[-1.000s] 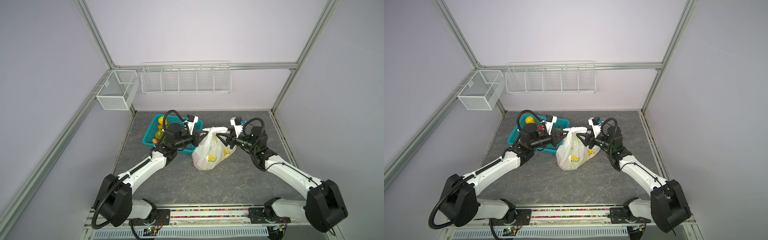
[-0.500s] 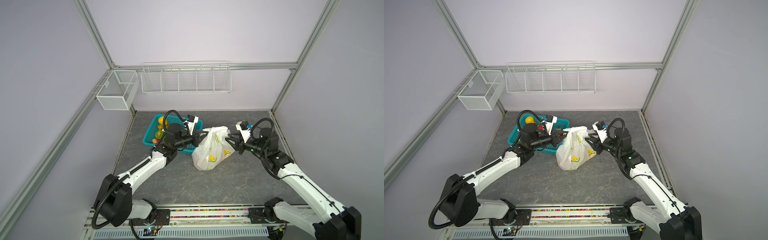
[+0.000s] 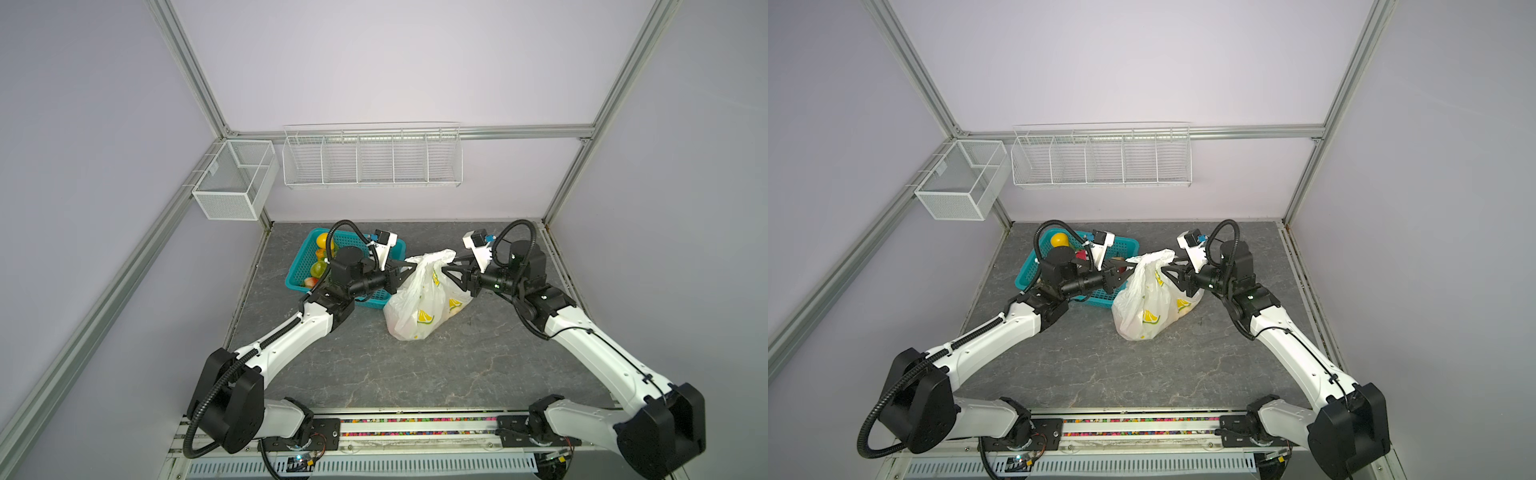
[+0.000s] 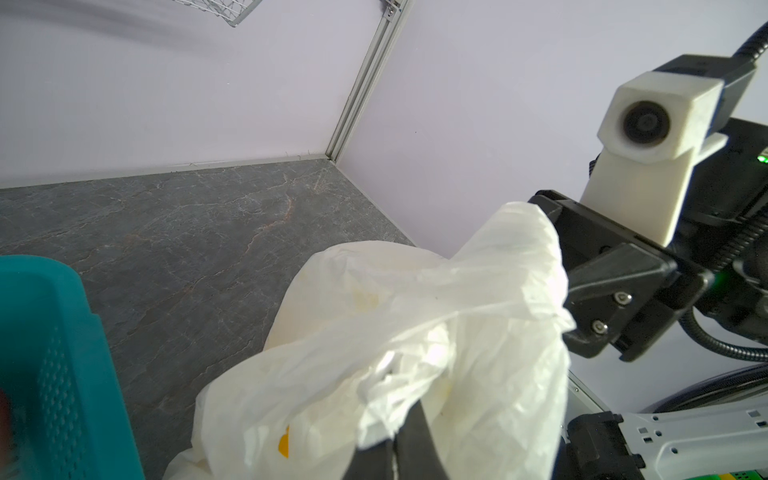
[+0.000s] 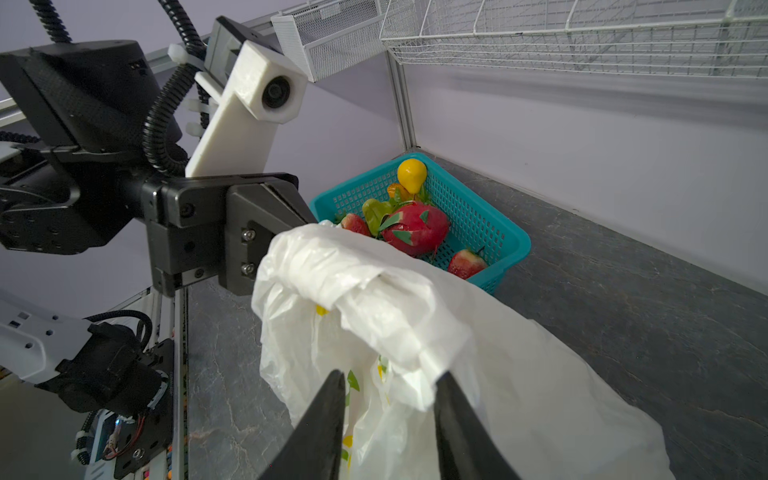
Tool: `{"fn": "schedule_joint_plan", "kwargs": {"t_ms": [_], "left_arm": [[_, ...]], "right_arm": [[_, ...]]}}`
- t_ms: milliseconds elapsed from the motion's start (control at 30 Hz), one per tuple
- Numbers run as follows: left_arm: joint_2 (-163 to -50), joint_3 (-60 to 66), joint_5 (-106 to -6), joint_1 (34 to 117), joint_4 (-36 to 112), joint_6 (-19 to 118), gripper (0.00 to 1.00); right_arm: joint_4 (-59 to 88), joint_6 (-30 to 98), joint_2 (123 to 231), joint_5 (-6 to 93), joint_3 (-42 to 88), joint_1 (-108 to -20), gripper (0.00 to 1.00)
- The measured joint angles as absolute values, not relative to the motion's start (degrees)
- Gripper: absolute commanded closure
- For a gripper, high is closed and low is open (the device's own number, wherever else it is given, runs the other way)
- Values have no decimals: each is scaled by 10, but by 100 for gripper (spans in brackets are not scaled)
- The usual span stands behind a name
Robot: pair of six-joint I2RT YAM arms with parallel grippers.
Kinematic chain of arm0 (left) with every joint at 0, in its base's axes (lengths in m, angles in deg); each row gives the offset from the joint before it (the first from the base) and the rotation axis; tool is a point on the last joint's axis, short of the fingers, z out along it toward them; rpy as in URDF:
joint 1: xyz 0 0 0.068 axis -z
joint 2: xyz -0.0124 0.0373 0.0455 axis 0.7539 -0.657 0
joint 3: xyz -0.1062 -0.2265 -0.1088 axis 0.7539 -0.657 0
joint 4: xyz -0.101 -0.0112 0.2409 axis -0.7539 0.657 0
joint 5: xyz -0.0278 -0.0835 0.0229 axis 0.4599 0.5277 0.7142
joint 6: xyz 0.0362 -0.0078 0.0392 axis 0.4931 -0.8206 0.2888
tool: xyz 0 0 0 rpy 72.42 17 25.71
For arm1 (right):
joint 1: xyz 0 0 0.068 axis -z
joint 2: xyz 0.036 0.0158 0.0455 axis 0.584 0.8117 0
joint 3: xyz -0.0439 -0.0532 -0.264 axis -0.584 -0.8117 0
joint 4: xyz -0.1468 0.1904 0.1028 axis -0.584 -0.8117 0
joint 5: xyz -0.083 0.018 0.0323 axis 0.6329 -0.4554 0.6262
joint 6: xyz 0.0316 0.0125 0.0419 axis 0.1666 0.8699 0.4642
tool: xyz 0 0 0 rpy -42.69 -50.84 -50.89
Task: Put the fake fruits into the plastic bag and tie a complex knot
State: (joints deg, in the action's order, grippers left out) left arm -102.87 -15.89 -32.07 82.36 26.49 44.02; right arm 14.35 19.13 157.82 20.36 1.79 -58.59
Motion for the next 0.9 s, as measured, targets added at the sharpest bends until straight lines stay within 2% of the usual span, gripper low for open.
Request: {"fn": "schedule_joint_plan", "kwargs": {"t_ms": [233, 433, 700, 900], "left_arm": [[-1029, -159, -317, 824, 265, 440, 100], [-1029, -159, -315, 825, 265, 440, 100], [-1029, -159, -313, 827, 265, 440, 100], [-1026, -160, -323, 827, 265, 440, 100]], "right_arm": [[157, 198, 1583, 188, 24, -581, 63], [165, 201, 1585, 182, 37, -578, 69], [171, 201, 1595, 176, 48, -578, 93], [154, 201, 1587, 196, 46, -578, 93]]}}
